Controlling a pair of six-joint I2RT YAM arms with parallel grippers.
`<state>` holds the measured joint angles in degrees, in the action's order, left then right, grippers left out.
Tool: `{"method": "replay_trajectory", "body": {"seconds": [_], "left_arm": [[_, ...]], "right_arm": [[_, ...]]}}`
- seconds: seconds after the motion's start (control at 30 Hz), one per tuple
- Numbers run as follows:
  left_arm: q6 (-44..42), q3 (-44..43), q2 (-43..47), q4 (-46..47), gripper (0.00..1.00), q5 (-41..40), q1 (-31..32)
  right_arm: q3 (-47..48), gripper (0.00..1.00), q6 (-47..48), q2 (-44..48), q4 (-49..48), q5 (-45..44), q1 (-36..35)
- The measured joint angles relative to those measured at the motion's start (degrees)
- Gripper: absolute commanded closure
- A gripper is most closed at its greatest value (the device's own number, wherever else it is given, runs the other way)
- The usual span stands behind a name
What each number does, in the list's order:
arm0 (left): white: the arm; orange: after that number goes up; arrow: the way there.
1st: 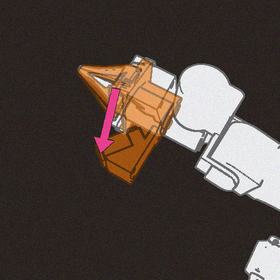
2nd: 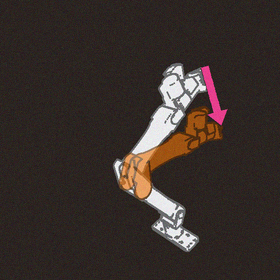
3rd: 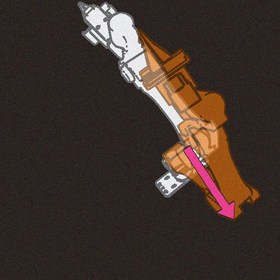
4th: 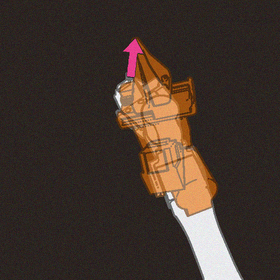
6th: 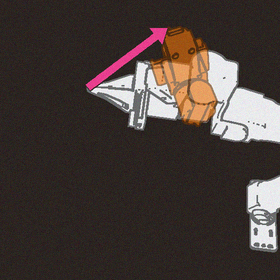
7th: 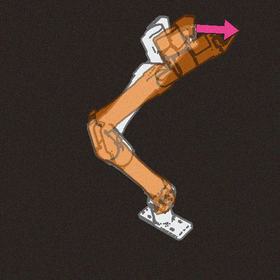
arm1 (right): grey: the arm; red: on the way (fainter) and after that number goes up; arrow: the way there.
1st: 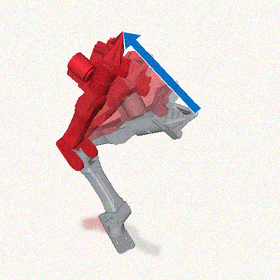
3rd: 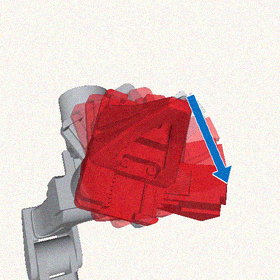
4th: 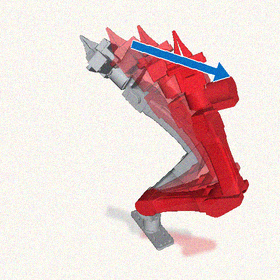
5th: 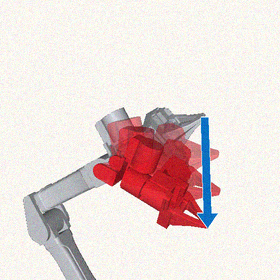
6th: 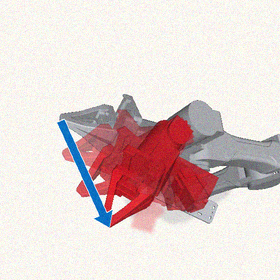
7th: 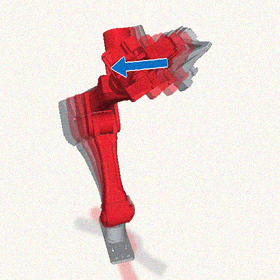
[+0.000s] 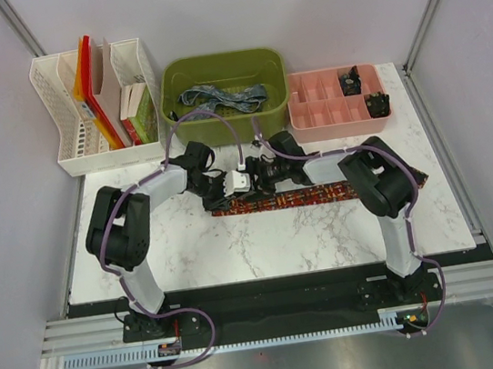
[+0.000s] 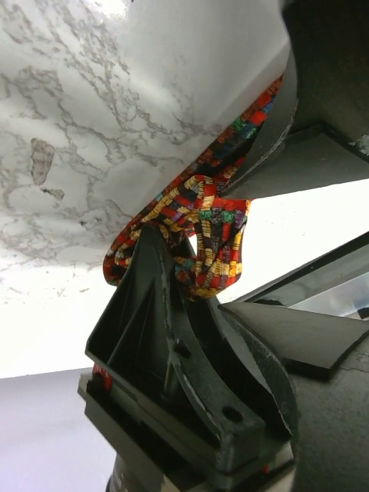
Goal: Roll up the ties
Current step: Roll the tie at the center of the board.
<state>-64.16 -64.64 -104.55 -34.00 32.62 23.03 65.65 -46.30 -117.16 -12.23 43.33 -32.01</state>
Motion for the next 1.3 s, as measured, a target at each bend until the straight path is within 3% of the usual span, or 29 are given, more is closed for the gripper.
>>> {"method": "replay_trajectory", "body": {"seconds": [0.17, 0.27, 0.3, 0.4, 0.6, 0.87, 1.1, 1.3], "left_arm": [[-0.13, -0.74, -0.44, -0.85, 0.71, -0.02, 0.00], [-0.20, -1.22, -0.74, -1.46, 0.70, -0.04, 0.11], [-0.20, -1.36, -0.79, -1.60, 0.69, -0.11, 0.15], [-0.17, -1.42, -0.81, -1.70, 0.65, -0.20, 0.24], [-0.11, -1.51, -0.81, -1.88, 0.56, -0.09, 0.26], [0.87, -2.05, -0.09, -2.58, 0.36, 0.50, -0.87], [0.66, -1.99, 2.03, -3.02, 0.30, 0.98, -6.21], [-0.07, -1.44, 2.71, -3.21, 0.23, 3.50, -6.16]], "right_arm": [[0.42, 0.39, -0.13, -1.51, 0.79, -1.11, -0.72], [1.01, 0.52, 0.04, -2.16, 1.29, -1.70, -1.14], [1.16, 0.62, 0.09, -2.27, 1.49, -1.90, -1.18], [1.40, 0.78, 0.11, -3.17, 1.73, -2.51, -1.27], [1.40, 0.97, 0.74, -3.78, 2.38, -2.89, -1.27], [1.62, 1.00, 2.64, -4.20, 2.80, -2.75, -0.87], [1.79, 1.00, 4.66, -4.33, 2.89, -2.60, -0.83], [2.27, 1.00, 6.67, -4.61, 3.32, -2.16, -0.76]]}}
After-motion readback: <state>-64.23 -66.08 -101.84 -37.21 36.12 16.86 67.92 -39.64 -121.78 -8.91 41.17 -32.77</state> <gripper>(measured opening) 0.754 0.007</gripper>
